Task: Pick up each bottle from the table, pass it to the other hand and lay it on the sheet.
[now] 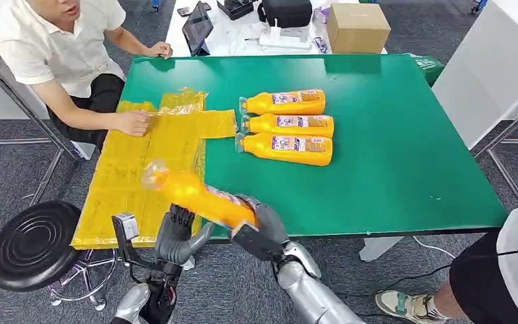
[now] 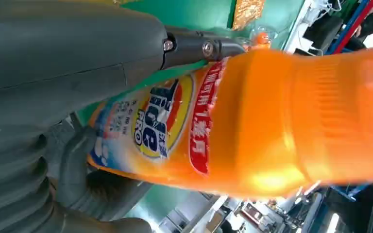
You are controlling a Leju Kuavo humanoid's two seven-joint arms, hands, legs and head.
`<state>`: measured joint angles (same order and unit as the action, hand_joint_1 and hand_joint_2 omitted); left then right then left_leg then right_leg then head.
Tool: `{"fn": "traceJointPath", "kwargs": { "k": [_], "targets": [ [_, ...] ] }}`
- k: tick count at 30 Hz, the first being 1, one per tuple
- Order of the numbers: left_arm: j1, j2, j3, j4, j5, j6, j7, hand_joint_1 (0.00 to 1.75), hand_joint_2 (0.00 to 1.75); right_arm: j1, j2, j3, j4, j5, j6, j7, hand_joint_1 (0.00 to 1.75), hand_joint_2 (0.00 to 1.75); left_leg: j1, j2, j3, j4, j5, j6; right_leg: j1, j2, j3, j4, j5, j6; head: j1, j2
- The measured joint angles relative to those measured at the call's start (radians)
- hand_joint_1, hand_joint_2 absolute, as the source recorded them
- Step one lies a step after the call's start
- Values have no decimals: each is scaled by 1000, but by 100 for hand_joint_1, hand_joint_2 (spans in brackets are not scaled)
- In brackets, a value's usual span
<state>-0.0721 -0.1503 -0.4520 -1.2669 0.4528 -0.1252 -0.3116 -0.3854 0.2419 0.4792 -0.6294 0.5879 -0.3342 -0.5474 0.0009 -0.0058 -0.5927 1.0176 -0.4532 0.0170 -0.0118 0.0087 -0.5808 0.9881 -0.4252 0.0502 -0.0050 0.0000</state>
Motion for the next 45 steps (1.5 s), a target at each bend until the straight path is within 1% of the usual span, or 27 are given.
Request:
{"fn": "traceJointPath", "kwargs": {
  "k": [7,14,15,18,20,21,22,23,24,25,28,29,37,39,42,44,45],
  "targets": [
    [-19,0,2,27,82,-51,27,0,175,-5,37,78,15,20,-21,-5,175,175,1,0,0,0,0,0,1,0,-1,0,0,0,0,0],
    [-20,-1,2,28,87,-54,27,0,175,-5,38,82,16,19,-20,-5,175,175,1,0,0,0,0,0,1,0,-1,0,0,0,0,0],
    [-20,-1,2,28,87,-54,27,155,175,-5,39,82,16,19,-20,-5,175,175,1,1,0,0,0,0,1,0,0,0,0,0,0,0],
    [-24,-4,6,29,126,-75,23,155,175,-8,47,111,31,3,-16,-10,175,175,0,0,0,0,0,0,0,0,-1,0,0,0,0,0],
    [-17,-5,20,21,184,-124,6,155,175,-30,57,144,66,-22,-10,-19,175,175,0,1,0,0,0,0,0,0,-1,0,0,0,0,0],
    [-12,-5,29,14,191,-134,0,175,175,-39,59,154,76,-28,-10,-21,173,175,0,1,0,0,0,0,0,0,-1,0,0,0,0,0],
    [-10,-5,31,12,193,-135,0,175,175,-42,60,157,79,-28,-10,-22,168,175,0,1,0,0,0,0,0,0,-1,0,0,0,0,0],
    [-7,-5,33,10,194,-136,-1,175,175,-43,61,159,81,-28,-10,-22,147,175,0,1,0,0,0,0,0,0,-1,0,0,0,0,0],
    [-5,-5,34,9,196,-137,-2,175,175,-46,61,160,84,-28,-10,-22,98,175,0,1,0,0,0,0,0,0,-1,0,0,0,0,0],
    [-4,-5,34,8,196,-140,-5,175,175,-47,61,161,87,-29,-9,-22,0,175,0,1,0,0,0,0,0,0,-1,0,0,0,0,0],
    [1,-3,37,2,196,-161,-15,175,175,-50,61,170,95,-32,1,-19,0,175,0,1,0,0,0,0,0,0,-1,0,0,0,0,0],
    [2,-2,39,-3,196,-166,-16,175,175,-50,61,173,98,-35,6,-19,0,0,0,1,0,0,0,0,0,0,-1,0,0,0,0,0],
    [5,6,56,-26,190,-175,-23,175,175,-44,61,200,114,-25,22,-54,0,0,0,1,0,0,0,0,0,0,-2,0,0,0,0,0],
    [7,9,60,-30,170,-171,-27,175,175,-37,61,203,114,-22,-1,-65,0,0,0,1,0,0,0,0,0,0,-2,0,0,0,0,0],
    [4,16,58,-44,66,-105,-53,175,175,4,61,206,95,-42,-135,-110,0,0,0,0,-1,0,0,0,0,0,-2,0,0,0,0,0],
    [-17,29,60,-50,-88,20,-86,175,175,71,54,212,10,-91,-266,-142,0,0,1,0,-1,0,0,0,0,0,-2,0,0,0,1,0],
    [-30,41,63,-50,-185,102,-89,175,175,105,50,210,-52,-80,-314,-146,0,0,1,0,-2,0,0,0,1,0,-2,0,0,0,0,0]
  ]
}}
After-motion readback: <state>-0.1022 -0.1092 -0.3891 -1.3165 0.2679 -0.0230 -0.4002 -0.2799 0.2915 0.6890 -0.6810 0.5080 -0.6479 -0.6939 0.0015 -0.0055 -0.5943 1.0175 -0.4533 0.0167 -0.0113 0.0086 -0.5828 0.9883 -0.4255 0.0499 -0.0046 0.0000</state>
